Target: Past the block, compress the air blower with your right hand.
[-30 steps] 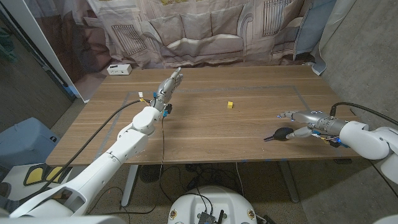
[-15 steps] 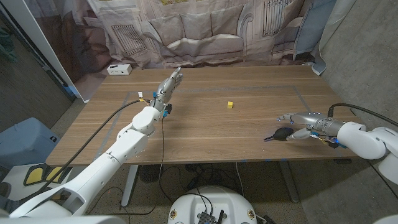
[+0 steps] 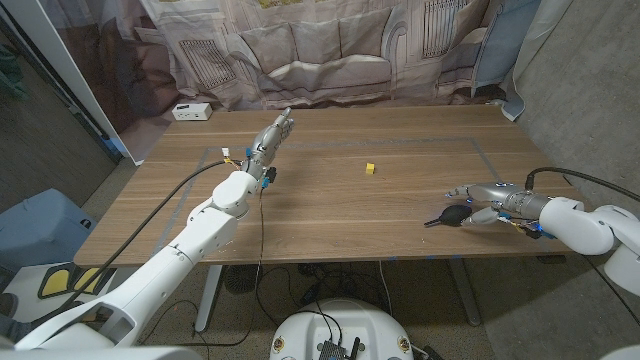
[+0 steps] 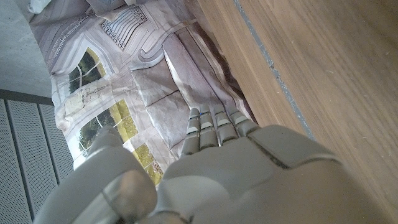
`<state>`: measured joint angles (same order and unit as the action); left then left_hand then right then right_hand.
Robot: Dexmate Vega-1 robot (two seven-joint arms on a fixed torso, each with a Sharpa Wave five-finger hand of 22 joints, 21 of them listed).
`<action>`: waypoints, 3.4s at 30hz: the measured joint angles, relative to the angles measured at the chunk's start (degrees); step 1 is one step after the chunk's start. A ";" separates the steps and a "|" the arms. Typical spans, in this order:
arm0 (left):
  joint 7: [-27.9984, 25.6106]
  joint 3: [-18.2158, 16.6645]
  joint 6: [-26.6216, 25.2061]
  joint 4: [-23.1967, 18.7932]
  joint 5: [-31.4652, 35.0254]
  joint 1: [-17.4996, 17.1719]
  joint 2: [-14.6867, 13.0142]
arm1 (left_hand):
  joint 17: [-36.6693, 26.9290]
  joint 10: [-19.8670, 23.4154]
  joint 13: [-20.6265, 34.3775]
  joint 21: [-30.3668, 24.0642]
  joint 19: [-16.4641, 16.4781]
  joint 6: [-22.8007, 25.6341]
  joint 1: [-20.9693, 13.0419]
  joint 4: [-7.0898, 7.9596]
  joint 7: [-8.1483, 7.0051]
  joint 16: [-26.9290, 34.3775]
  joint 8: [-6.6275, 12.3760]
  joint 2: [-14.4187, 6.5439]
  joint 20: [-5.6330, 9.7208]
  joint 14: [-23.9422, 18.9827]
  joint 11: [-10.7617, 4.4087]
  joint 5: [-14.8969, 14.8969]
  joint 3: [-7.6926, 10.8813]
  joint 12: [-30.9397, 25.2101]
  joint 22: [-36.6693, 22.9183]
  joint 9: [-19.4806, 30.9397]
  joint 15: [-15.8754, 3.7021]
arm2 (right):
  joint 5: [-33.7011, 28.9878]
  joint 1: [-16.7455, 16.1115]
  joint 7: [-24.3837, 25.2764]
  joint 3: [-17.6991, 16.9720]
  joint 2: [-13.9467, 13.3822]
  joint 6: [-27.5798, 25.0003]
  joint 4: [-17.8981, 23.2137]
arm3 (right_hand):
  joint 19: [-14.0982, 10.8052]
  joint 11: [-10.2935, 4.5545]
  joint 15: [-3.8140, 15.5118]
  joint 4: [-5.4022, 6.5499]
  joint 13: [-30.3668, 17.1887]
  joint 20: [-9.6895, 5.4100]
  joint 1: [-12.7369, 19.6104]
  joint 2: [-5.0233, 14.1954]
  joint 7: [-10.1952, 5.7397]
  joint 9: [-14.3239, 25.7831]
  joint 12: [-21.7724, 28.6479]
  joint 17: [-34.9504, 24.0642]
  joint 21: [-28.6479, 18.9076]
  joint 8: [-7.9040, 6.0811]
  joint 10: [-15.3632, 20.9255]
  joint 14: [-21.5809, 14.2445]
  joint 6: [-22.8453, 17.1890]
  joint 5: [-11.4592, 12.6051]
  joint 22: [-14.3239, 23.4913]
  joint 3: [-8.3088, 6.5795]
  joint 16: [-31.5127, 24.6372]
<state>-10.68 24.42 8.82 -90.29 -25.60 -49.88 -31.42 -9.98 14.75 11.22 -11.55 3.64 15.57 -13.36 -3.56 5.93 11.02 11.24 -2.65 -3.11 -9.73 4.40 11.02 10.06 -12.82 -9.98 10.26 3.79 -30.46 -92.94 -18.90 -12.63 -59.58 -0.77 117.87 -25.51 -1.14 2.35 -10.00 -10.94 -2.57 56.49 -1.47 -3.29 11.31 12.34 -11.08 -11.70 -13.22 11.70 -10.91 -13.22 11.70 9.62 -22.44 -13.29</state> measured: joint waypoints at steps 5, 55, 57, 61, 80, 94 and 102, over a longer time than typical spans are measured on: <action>0.00 0.00 0.00 0.33 -0.11 0.02 0.17 | 0.00 0.00 0.00 0.00 0.00 0.00 0.00 0.00 0.00 0.00 0.00 0.00 0.00 0.00 0.00 0.00 0.00 0.00 0.00 0.00 0.00 | 1.14 0.57 0.37 0.77 -0.80 -0.35 -0.54 | -1.02 0.02 0.01 0.06 0.00 -0.20 0.48 0.04 0.00 0.00 0.00 0.00 0.00 0.00 1.01 -1.19 0.00 0.00 0.00 0.06 -0.29; 0.13 0.52 0.21 1.91 -0.27 1.20 1.22 | 0.00 0.61 0.12 0.00 0.16 0.51 -0.60 -0.42 0.10 0.00 0.00 -0.62 -0.16 -0.60 0.00 0.00 0.42 0.00 0.00 0.00 -0.01 | 8.56 2.42 6.27 6.89 -7.68 -2.37 -3.10 | -12.02 -1.31 0.07 0.73 -0.01 -0.91 3.84 1.92 -0.40 0.00 1.63 -0.81 -0.94 -2.26 14.00 -11.21 -13.09 -0.35 0.00 2.07 -3.34; 0.16 0.52 0.26 1.91 -0.27 1.20 1.22 | 0.00 0.61 0.12 0.00 0.16 0.51 -0.40 -0.42 0.10 0.00 0.00 -0.81 -0.16 -0.60 0.00 0.00 0.42 0.00 0.00 0.00 -0.01 | 8.56 2.42 6.27 7.16 -7.83 -2.37 -3.09 | -12.78 -1.42 0.23 0.73 -0.01 -1.11 4.32 1.93 -0.60 -0.01 1.63 -0.81 -1.21 -2.26 14.54 -11.64 -13.57 -0.34 0.00 2.07 -3.67; 0.19 0.55 0.43 2.20 -0.27 1.25 1.38 | 0.00 0.61 0.12 0.00 0.16 0.50 -0.22 -0.42 0.10 0.00 0.00 -0.99 -0.16 -0.60 0.00 0.00 0.42 0.00 0.00 0.00 -0.01 | 8.59 2.73 7.15 8.05 -8.33 -2.78 -3.10 | -13.80 -1.53 0.18 0.49 -0.14 -0.93 4.93 2.25 -0.51 -0.01 1.63 -0.81 -1.33 -2.44 15.03 -12.56 -14.43 -0.35 0.00 2.31 -4.06; 0.09 0.49 0.88 2.52 -0.38 1.24 1.56 | 0.00 0.61 0.12 0.00 0.37 0.50 -0.23 -0.41 0.10 0.00 0.00 -0.98 -0.36 -0.60 0.00 0.01 0.41 0.00 0.00 0.00 -0.01 | 8.96 3.21 11.34 10.08 -9.77 -3.68 -3.50 | -21.46 -1.40 0.50 0.90 -0.13 -2.77 8.40 4.51 -0.31 0.03 1.86 -2.11 -2.70 -3.11 21.32 -19.96 -21.07 -1.34 0.05 3.21 -7.69; 0.18 0.47 1.03 2.81 -0.49 1.23 1.68 | 0.00 0.61 0.11 0.00 0.37 0.50 -0.23 -0.41 0.10 0.00 0.00 -0.98 -0.36 -0.60 0.00 0.01 0.41 0.00 0.00 0.00 -0.01 | 9.27 2.14 13.98 9.49 -9.53 -4.31 -3.27 | -24.25 -1.00 0.72 0.92 -0.13 -3.77 9.38 5.48 -0.52 0.01 2.08 -3.19 -3.15 -3.33 23.12 -22.16 -23.23 -1.46 0.13 3.64 -8.99; 0.28 0.47 1.03 3.10 -0.61 1.40 1.83 | 0.00 0.60 0.11 0.00 0.37 0.61 -0.23 -0.57 -0.01 0.00 0.00 -0.98 -0.36 -0.60 -0.01 0.01 0.57 0.00 0.00 0.00 -0.01 | 9.32 1.36 14.60 8.45 -9.09 -4.56 -2.84 | -24.25 -1.00 0.72 1.09 -0.12 -3.77 9.53 5.63 -0.21 -0.01 1.97 -3.19 -3.15 -3.33 23.11 -22.16 -23.54 -1.51 0.13 3.94 -8.99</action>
<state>-10.40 24.89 9.85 -87.19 -26.21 -48.47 -29.58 -9.98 15.36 11.33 -11.55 4.01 16.18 -13.59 -4.13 5.92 11.02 11.24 -3.63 -3.48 -10.33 4.39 11.02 10.63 -12.82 -9.98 10.26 3.77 -21.14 -91.58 -4.30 -4.19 -68.67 -5.33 115.03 -49.76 -2.14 3.07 -8.92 -11.07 -6.34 66.01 4.17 -3.49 11.31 14.31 -14.27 -14.85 -16.55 34.81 -33.07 -36.76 10.18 9.75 -18.50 -22.28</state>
